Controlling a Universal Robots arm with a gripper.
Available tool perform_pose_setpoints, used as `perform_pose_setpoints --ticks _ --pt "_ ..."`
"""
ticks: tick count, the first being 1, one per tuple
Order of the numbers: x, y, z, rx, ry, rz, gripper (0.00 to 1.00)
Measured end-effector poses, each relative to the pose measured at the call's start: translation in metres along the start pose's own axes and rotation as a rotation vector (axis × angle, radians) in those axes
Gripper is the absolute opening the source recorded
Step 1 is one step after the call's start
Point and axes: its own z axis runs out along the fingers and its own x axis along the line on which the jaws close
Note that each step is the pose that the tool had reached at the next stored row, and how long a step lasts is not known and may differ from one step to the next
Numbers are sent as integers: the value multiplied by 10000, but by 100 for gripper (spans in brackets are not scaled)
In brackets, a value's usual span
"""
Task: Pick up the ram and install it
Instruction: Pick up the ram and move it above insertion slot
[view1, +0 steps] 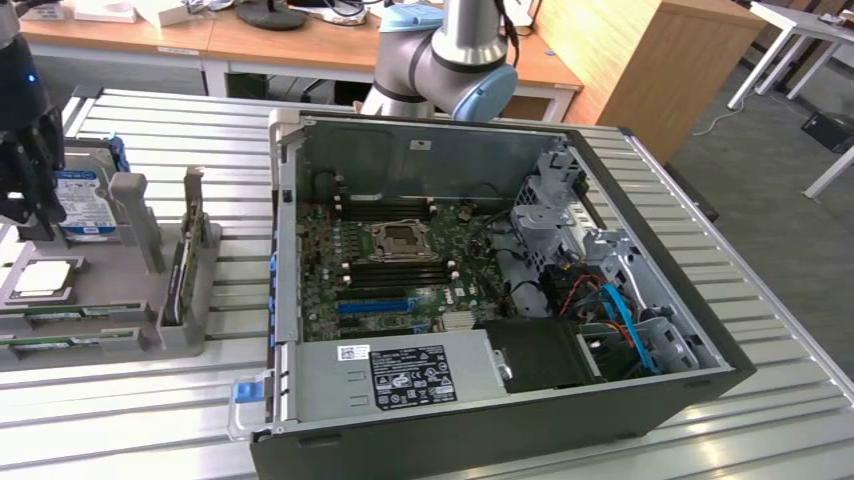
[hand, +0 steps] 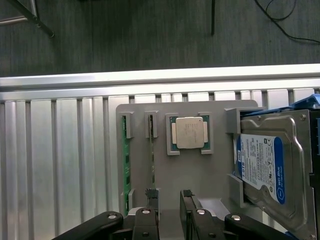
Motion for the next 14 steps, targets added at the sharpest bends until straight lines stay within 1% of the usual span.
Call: perform_pose_setpoints --ticks 14 --pt "-2 -5 119 0 1 -24 31"
